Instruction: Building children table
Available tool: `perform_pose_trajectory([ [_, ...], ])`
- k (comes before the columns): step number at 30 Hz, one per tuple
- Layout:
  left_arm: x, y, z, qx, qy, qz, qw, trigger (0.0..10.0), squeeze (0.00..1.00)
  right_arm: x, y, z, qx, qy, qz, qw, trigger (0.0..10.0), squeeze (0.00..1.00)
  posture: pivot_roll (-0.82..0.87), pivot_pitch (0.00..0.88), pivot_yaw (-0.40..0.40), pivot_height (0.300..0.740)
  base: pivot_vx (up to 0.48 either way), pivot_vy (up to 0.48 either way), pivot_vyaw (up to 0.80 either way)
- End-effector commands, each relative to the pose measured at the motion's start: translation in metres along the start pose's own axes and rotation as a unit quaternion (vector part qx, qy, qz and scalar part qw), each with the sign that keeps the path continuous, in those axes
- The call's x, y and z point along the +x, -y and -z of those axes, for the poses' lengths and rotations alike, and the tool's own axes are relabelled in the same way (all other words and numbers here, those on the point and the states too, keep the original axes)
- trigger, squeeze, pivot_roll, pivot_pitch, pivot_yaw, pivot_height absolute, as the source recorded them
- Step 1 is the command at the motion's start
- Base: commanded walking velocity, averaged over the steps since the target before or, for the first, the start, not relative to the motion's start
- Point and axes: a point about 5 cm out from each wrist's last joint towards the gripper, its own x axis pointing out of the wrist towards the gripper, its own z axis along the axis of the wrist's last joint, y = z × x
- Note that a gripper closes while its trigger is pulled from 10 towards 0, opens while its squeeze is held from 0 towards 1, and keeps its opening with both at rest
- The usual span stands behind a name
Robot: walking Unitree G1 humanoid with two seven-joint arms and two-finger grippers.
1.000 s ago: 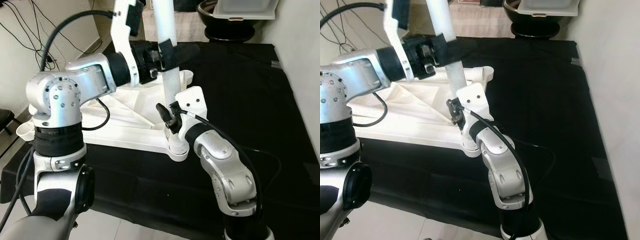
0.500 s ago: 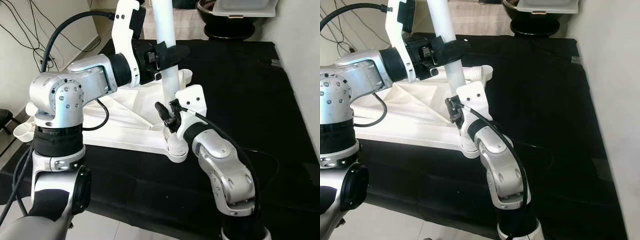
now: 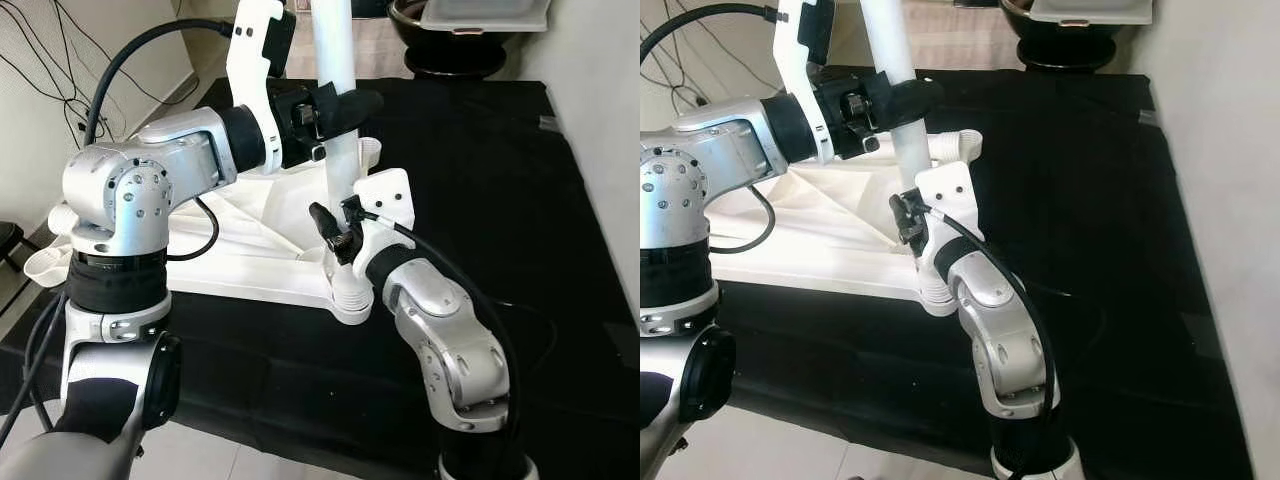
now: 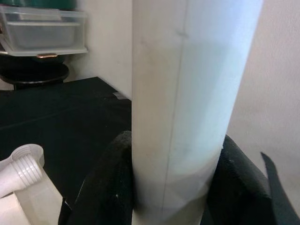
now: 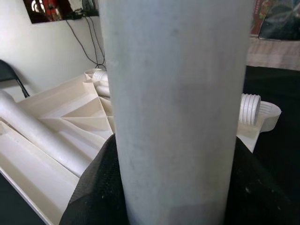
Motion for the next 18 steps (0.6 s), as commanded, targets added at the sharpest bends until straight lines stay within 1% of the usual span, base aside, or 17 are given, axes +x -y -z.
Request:
perform_pose_trajectory([
  [1,-0.002,0.004,0.001,0.001,-0.003,0.035,0.999,0.0,0.00,0.000,0.012,0.012,0.036,-0.023,0.033,0.999,0.0,0.00,-0.03,0.130,0.081,0.740,0.000,0.000,0.00],
  [3,-0.001,0.004,0.001,0.003,-0.003,0.037,0.999,0.0,0.00,0.001,0.010,0.009,0.044,-0.015,0.022,0.999,0.0,0.00,-0.03,0.129,0.084,0.740,0.000,0.000,0.00],
  [4,0.000,0.005,0.001,0.005,-0.003,0.040,0.999,0.0,0.00,0.001,0.007,0.007,0.050,-0.007,0.007,0.999,0.0,0.00,-0.03,0.127,0.084,0.740,0.000,0.000,0.00],
  [5,0.001,0.005,0.000,0.006,-0.002,0.042,0.999,0.0,0.00,0.002,0.005,0.004,0.050,0.001,-0.003,0.999,4.5,0.00,-0.03,0.124,0.086,0.740,0.000,0.000,0.00],
  [6,0.001,0.005,0.000,0.007,-0.001,0.044,0.999,0.0,0.00,0.002,0.003,0.002,0.050,0.005,-0.008,0.999,4.5,0.00,-0.03,0.124,0.086,0.740,0.000,0.000,0.00],
  [7,0.002,0.006,-0.001,0.007,0.000,0.046,0.999,0.0,0.00,0.003,0.002,-0.001,0.047,0.013,-0.017,0.999,10.0,0.00,-0.03,0.121,0.087,0.740,0.000,0.000,0.00],
  [10,0.003,0.006,-0.001,0.007,0.002,0.048,0.999,0.0,0.00,0.003,0.001,-0.003,0.044,0.017,-0.023,0.999,10.0,0.00,-0.03,0.121,0.087,0.740,0.000,0.000,0.00],
  [11,0.004,0.006,-0.001,0.008,0.003,0.050,0.999,0.0,0.00,0.004,-0.001,-0.005,0.042,0.026,-0.047,0.998,10.0,1.00,-0.03,0.118,0.087,0.740,0.000,0.000,0.00],
  [12,0.005,0.007,-0.001,0.008,0.003,0.052,0.999,0.0,0.00,0.005,-0.002,-0.007,0.040,0.032,-0.064,0.997,10.0,1.00,-0.03,0.118,0.087,0.740,0.000,0.000,0.00],
  [14,0.005,0.007,0.000,0.009,0.003,0.053,0.999,0.0,0.00,0.005,-0.003,-0.008,0.040,0.036,-0.075,0.996,10.0,1.00,-0.03,0.118,0.087,0.740,0.000,0.000,0.00],
  [16,0.006,0.009,0.000,0.008,0.006,0.061,0.998,0.0,0.00,0.008,-0.003,-0.014,0.041,0.036,-0.154,0.987,10.0,1.00,-0.03,0.112,0.082,0.740,0.000,0.000,0.00],
  [17,0.006,0.010,0.000,0.007,0.009,0.069,0.998,0.0,0.00,0.010,-0.001,-0.017,0.029,0.034,-0.199,0.979,10.0,1.00,-0.03,0.110,0.079,0.740,0.000,0.000,0.00],
  [18,0.006,0.010,0.000,0.007,0.009,0.069,0.998,0.0,0.00,0.010,-0.001,-0.017,0.029,0.034,-0.199,0.979,10.0,1.00,-0.03,0.110,0.079,0.740,0.000,0.000,0.00],
])
